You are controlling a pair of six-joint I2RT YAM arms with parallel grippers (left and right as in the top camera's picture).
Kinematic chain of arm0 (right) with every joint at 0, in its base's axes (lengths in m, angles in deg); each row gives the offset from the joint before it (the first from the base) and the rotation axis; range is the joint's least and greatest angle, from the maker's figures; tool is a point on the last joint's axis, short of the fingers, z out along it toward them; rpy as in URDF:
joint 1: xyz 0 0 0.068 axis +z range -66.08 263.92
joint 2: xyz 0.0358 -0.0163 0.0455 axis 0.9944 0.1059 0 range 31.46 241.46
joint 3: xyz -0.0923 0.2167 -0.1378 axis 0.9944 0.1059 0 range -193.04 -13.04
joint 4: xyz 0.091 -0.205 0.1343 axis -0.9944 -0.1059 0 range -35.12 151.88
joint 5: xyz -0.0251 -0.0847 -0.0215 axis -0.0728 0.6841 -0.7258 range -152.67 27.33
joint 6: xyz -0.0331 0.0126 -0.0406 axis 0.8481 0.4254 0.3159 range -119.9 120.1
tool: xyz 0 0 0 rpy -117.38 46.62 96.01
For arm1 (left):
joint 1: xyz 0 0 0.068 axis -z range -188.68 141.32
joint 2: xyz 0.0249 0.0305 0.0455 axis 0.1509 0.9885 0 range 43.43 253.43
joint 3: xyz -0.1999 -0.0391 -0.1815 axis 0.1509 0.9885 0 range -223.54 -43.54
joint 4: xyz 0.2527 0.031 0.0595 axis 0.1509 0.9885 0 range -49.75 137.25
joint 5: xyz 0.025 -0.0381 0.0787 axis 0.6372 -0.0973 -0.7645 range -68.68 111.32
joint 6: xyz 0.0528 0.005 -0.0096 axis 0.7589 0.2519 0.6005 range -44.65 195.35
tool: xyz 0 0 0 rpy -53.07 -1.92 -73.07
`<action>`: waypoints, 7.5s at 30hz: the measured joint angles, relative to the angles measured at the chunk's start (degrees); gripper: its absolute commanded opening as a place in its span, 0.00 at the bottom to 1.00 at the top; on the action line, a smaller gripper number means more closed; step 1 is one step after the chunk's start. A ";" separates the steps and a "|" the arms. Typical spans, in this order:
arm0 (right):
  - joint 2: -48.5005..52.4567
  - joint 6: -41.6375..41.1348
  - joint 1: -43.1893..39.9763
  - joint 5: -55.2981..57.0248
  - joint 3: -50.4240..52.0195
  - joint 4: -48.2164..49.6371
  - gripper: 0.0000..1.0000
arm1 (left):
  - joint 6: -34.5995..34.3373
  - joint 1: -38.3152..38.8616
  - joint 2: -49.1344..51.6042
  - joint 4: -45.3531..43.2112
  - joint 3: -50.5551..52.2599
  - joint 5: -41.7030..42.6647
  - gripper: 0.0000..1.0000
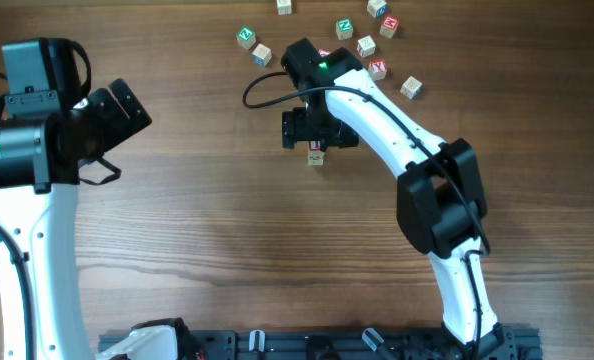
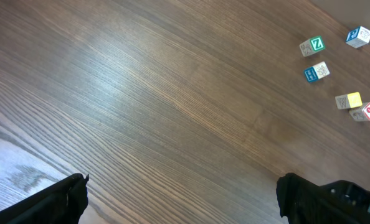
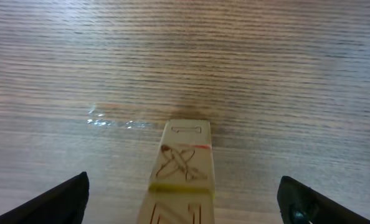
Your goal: Form a tower
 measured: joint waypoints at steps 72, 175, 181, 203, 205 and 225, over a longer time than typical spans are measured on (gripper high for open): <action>4.17 1.88 -0.02 -3.52 0.04 0.24 0.33 | 0.02 0.00 0.00 0.00 0.00 0.00 1.00; 4.37 -70.84 -2.05 -4.87 0.07 3.39 0.91 | 0.00 0.00 0.00 0.00 0.00 0.00 1.00; 4.35 -72.15 -2.05 -4.81 0.07 3.41 0.79 | 0.02 0.00 0.00 0.00 0.00 0.00 1.00; 4.37 -72.70 -2.05 -5.70 0.07 2.12 0.57 | 0.00 0.00 0.00 0.00 0.00 0.00 1.00; 4.37 -72.70 -2.05 -5.70 0.07 2.12 0.54 | 0.00 0.00 0.00 0.00 0.00 0.00 1.00; 4.37 -71.80 -2.05 -7.28 0.07 1.44 0.51 | 0.02 0.00 0.00 0.00 0.00 0.00 1.00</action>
